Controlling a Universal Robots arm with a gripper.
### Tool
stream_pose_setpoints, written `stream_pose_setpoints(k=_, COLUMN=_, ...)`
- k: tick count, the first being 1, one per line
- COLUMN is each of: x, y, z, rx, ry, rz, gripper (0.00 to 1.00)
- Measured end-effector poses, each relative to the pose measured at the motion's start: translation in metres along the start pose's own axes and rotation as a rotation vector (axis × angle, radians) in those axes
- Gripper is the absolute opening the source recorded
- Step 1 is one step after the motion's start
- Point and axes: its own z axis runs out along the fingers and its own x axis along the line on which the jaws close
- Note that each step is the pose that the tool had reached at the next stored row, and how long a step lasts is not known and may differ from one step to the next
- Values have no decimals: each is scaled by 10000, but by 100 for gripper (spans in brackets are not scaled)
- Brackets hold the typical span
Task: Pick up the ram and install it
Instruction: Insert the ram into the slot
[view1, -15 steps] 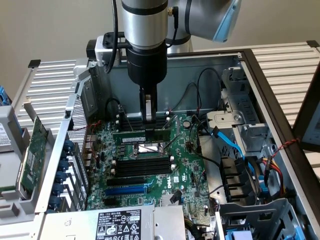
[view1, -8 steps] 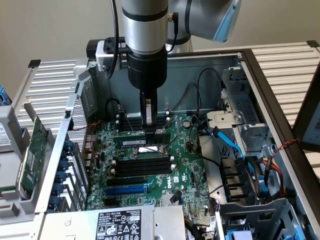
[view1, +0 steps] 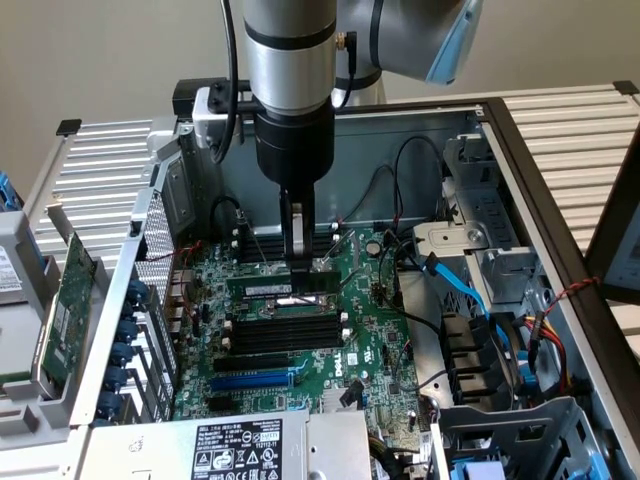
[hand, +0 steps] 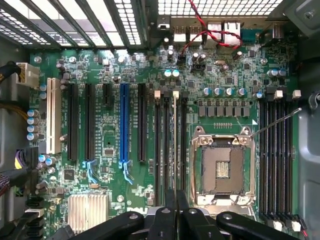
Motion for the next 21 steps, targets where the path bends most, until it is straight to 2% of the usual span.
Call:
stream_pose_setpoints(k=3, x=1, y=1, z=8, rx=2, ry=49, rz=1, gripper=12)
stream_pose_setpoints(k=12, x=0, y=0, z=46, rx=3, ry=49, rz=1, gripper=12)
stream_pose_setpoints(k=21, x=0, y=-1, z=140, rx=6, ry=100, rz=2, gripper=12)
